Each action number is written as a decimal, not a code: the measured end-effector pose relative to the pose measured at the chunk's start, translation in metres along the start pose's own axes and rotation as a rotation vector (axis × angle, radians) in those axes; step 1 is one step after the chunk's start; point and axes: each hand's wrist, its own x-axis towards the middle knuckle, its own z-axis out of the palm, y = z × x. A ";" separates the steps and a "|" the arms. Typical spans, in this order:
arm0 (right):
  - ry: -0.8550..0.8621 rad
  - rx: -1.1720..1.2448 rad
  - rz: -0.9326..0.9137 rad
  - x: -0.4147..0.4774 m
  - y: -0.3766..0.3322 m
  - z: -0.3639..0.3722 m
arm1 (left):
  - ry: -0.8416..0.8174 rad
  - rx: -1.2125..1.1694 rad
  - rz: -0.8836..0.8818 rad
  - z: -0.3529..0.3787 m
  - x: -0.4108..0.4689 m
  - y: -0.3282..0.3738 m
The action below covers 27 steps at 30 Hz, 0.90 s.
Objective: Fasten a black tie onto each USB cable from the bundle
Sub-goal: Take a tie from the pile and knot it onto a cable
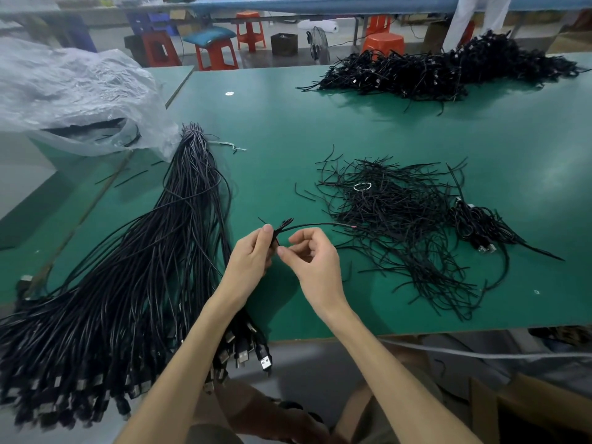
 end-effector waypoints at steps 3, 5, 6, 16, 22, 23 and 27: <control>-0.075 0.090 0.026 0.001 -0.003 -0.003 | -0.046 -0.070 -0.026 -0.004 0.000 -0.001; -0.089 0.143 0.025 0.003 -0.003 -0.005 | -0.120 -0.129 -0.045 -0.007 -0.001 0.000; -0.090 0.161 0.027 0.003 -0.003 -0.006 | -0.157 -0.161 -0.057 -0.008 -0.001 0.001; -0.239 0.196 0.051 0.003 -0.005 -0.011 | -0.313 -0.196 -0.097 -0.012 -0.003 0.002; -0.222 0.161 0.031 0.001 -0.004 -0.010 | -0.247 -0.244 -0.115 -0.010 -0.003 0.001; -0.216 0.159 0.017 0.001 -0.003 -0.009 | -0.227 -0.245 -0.124 -0.010 -0.003 0.002; -0.183 0.165 0.011 0.001 -0.001 -0.008 | -0.169 -0.229 -0.122 -0.006 -0.003 0.001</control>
